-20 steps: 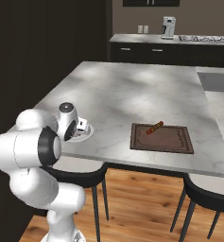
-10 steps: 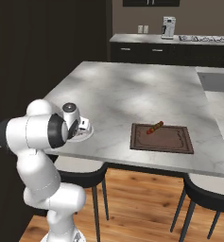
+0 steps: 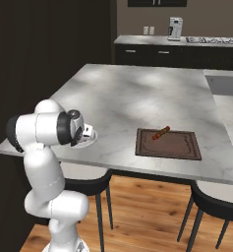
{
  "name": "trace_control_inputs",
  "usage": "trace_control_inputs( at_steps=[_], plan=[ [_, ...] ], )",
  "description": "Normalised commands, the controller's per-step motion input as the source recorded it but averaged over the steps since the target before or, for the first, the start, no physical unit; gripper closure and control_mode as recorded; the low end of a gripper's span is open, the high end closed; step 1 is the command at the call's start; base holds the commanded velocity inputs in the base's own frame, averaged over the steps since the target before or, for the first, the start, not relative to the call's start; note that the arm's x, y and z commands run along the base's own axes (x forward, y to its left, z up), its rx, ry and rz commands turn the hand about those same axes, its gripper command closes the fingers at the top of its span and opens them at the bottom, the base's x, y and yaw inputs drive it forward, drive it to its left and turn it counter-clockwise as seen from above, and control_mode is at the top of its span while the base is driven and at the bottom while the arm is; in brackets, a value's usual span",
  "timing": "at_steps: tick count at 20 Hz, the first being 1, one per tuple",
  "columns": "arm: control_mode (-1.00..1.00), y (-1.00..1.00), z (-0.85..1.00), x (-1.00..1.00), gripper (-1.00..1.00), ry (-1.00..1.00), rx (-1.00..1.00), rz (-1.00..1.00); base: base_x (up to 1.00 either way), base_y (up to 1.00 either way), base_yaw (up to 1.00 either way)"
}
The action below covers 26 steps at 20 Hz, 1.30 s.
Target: Create a steak meal by picking up the steak and asparagus from the tray and placing them on the plate. Leave the kebabs on the tray.
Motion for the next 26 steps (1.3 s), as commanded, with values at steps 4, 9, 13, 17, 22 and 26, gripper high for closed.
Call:
trace_control_inputs(
  at_steps=[4,9,13,17,22,26],
  plan=[
    [-1.0,0.2,-0.1,0.18,-1.0,0.0,0.0,0.0,0.0,0.0,0.0],
    [-1.0,0.02,-0.02,0.15,-1.0,0.0,0.0,0.0,0.0,0.0,0.0],
    [-1.0,-0.04,0.02,0.01,-1.0,-0.01,0.0,0.0,0.0,0.0,0.0],
    [-1.0,-0.08,0.46,-0.27,-1.0,-0.08,0.0,0.0,0.0,0.0,0.0],
    [-1.0,-0.09,0.83,-0.65,-1.0,-0.12,0.0,0.0,0.0,0.0,0.0],
    [-1.0,-0.23,0.84,-0.79,-1.0,-0.11,0.0,0.0,0.0,0.0,0.0]
  ],
)
